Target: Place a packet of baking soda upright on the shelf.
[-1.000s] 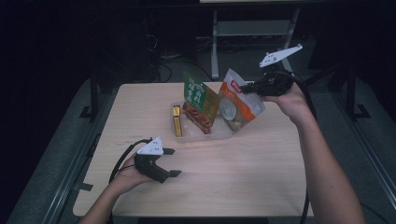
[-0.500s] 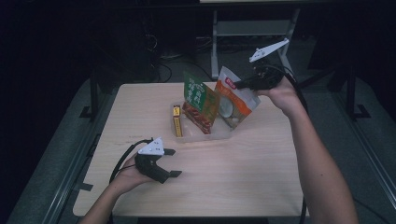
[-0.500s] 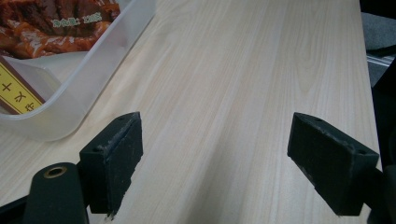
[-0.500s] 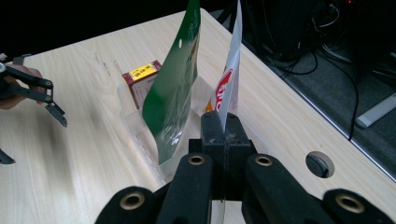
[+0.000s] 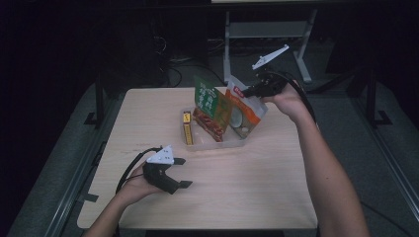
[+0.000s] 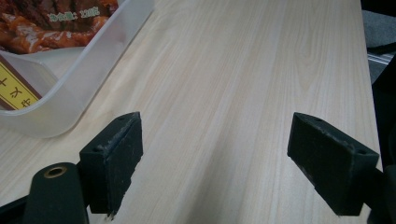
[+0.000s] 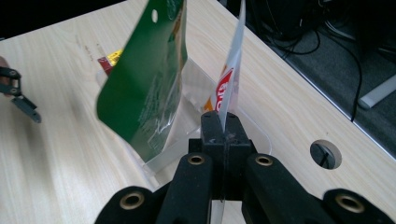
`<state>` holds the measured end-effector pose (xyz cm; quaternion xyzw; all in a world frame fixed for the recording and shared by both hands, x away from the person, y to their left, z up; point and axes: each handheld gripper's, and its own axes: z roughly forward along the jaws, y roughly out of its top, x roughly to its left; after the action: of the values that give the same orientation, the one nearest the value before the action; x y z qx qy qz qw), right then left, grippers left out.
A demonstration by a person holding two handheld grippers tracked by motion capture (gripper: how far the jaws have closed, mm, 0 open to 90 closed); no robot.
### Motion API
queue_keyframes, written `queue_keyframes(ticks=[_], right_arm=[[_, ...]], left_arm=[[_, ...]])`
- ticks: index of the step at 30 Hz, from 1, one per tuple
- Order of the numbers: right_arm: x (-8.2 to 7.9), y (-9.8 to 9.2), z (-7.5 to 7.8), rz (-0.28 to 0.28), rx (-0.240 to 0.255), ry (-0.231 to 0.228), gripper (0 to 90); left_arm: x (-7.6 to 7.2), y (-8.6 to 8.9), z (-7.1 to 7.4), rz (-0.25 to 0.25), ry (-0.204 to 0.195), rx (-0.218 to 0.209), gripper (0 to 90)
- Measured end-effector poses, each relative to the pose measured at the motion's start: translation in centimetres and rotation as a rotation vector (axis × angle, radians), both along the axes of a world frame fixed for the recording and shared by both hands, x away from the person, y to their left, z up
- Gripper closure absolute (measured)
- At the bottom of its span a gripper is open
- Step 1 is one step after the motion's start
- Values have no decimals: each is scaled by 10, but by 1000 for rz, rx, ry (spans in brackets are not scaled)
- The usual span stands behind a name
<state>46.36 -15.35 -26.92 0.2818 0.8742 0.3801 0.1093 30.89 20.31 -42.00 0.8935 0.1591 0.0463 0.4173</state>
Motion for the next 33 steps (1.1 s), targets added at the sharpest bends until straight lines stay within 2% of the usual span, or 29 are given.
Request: queue_keyframes(ticks=[7,13,22,27,30,33], right_arm=[[10,8,-12,-11,-37,31,900],[16,13,-20,-9,-69,19,900],[20,18,-25,-27,-69,40,900],[22,17,-26,-31,-73,36,900],[21,16,-26,-28,-67,34,873],[18,15,-26,-34,-58,35,791]], left_arm=[[-1,-2,-1,-2,8,-2,177],[-1,-2,-2,-8,10,3,177],[0,-5,-4,-16,16,17,177],[1,-6,-5,-16,20,19,177],[1,-6,-5,-10,23,17,177],[1,-6,-5,-9,23,23,177]])
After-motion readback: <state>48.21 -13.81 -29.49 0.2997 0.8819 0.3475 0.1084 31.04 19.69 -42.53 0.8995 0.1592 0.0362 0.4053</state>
